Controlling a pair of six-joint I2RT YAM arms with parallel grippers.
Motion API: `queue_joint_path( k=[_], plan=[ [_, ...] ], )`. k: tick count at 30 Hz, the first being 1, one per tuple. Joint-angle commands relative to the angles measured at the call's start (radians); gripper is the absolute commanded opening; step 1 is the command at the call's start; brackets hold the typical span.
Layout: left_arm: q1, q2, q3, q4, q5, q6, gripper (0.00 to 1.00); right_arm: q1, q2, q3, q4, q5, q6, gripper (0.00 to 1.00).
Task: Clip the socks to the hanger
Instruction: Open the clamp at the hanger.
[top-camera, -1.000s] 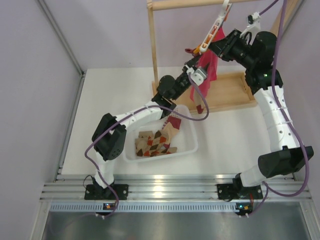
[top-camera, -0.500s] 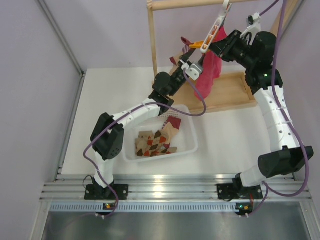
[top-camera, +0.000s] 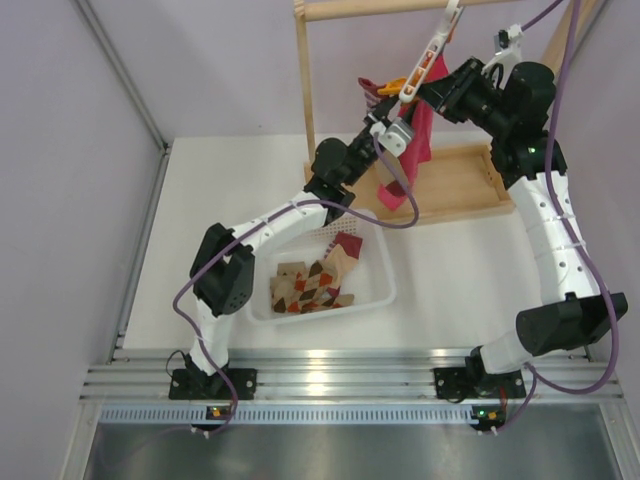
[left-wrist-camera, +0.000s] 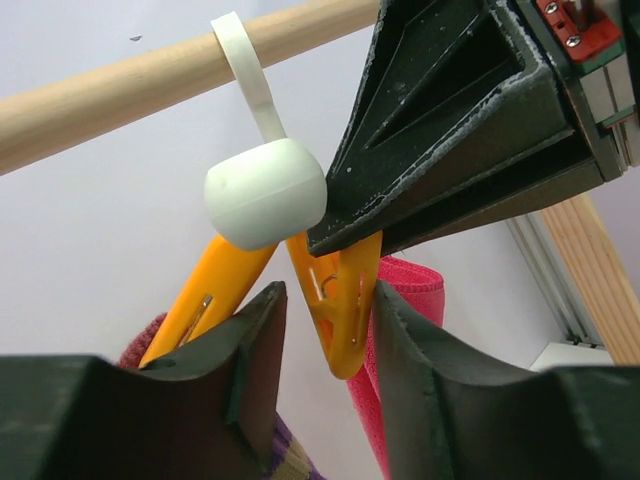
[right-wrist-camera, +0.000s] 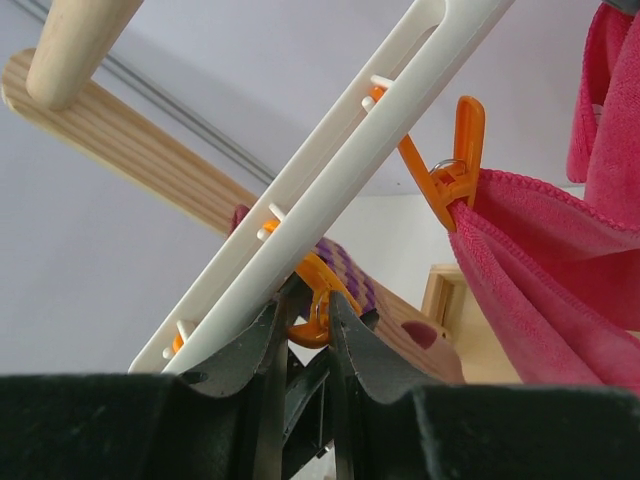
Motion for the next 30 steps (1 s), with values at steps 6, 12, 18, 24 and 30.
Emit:
queue_joint_path(
  k=[6, 12, 18, 24, 30],
  plan=[
    [0.006, 0.000, 0.082, 0.013, 0.021, 0.002, 0.15, 0.004, -0.001, 0.024, 0.055, -0.013, 0.015, 0.14],
    [0.016, -0.037, 0.047, -0.001, 0.072, -0.089, 0.01, -0.043, -0.047, -0.118, 0.274, -0.112, -0.028, 0.66],
    [0.048, -0.065, 0.044, -0.045, 0.135, -0.240, 0.00, -0.138, -0.044, -0.235, 0.620, -0.338, 0.040, 0.70],
    [0.089, -0.071, 0.051, -0.061, 0.187, -0.399, 0.00, -0.152, 0.093, -0.186, 0.997, -0.547, 0.269, 0.58],
    [0.112, -0.069, 0.077, -0.090, 0.213, -0.462, 0.00, -0.152, 0.225, -0.070, 1.147, -0.636, 0.389, 0.58]
  ],
)
